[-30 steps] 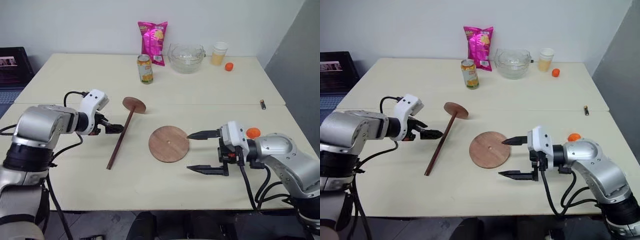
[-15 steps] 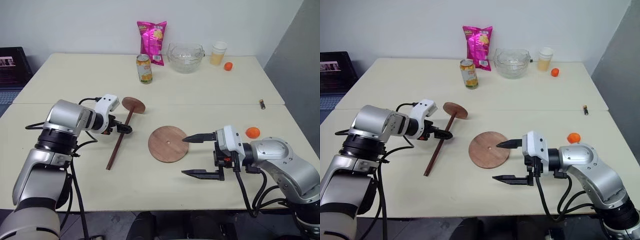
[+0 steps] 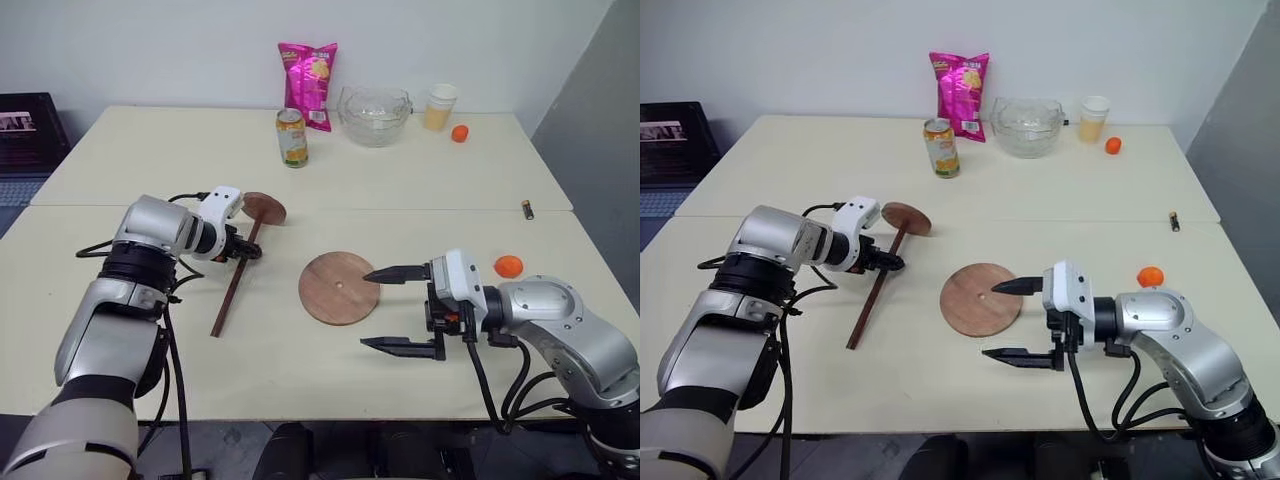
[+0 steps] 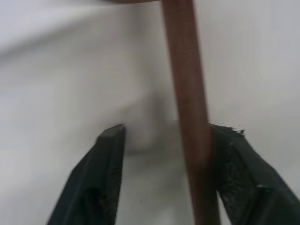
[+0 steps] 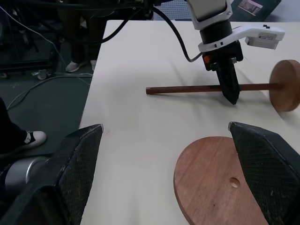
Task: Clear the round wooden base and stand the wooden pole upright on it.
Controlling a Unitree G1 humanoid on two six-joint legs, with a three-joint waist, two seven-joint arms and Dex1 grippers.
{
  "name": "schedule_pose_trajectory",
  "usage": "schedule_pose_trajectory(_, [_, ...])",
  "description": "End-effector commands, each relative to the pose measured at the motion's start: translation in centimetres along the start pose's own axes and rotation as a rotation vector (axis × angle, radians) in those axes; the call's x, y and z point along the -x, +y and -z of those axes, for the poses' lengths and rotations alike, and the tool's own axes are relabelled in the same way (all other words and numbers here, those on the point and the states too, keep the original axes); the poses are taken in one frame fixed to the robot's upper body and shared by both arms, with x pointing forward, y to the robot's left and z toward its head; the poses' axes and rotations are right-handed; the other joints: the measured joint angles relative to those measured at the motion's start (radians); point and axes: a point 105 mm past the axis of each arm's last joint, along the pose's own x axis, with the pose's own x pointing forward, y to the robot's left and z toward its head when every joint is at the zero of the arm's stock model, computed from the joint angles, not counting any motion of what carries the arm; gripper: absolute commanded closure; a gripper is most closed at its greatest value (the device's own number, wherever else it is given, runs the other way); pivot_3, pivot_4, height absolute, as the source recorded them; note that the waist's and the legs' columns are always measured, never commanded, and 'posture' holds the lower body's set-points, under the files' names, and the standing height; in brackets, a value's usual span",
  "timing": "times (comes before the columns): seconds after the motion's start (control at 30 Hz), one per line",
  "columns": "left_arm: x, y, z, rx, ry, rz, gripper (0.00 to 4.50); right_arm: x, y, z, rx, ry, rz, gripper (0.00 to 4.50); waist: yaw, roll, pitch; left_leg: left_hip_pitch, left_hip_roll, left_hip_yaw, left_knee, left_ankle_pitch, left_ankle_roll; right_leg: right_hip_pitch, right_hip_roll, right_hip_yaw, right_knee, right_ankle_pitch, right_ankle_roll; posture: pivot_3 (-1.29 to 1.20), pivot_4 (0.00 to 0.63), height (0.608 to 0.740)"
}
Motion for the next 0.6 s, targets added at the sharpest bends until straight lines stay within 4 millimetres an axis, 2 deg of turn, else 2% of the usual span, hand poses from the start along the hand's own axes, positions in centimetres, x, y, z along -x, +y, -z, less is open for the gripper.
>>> schedule_pose_trajectory(0.03, [0.0, -0.4, -0.7, -0.003, -0.023, 0.017, 2.67, 0.6, -0.6, -0.8, 0.045, -0.008, 0.037, 0.00, 0.000, 0.000, 0.000, 0.000, 0.000, 0.000, 0.000, 0.000, 0.000, 0.000, 0.000, 0.000, 0.000, 0.000, 0.000, 0.00, 0.150, 0.740])
schedule_pose_trajectory(0.27, [0.5, -0.3, -1.2, -0.026, -0.059, 0.018, 4.17, 1.1, -0.9, -0.7, 0.048, 0.008, 0.050, 0.00, -0.001, 0.000, 0.000, 0.000, 0.000, 0.000, 0.000, 0.000, 0.000, 0.000, 0.000, 0.000, 0.000, 0.000, 0.000, 0.00, 0.150, 0.740])
schedule_pose_trajectory(0.6, [1.8, -0.7, -1.0, -0.053, -0.107, 0.041, 4.22, 1.8, -2.0, -0.7, 0.069, 0.030, 0.090, 0.00, -0.002, 0.000, 0.000, 0.000, 0.000, 0.000, 0.000, 0.000, 0.000, 0.000, 0.000, 0.000, 0.000, 0.000, 0.000, 0.00, 0.150, 0.740])
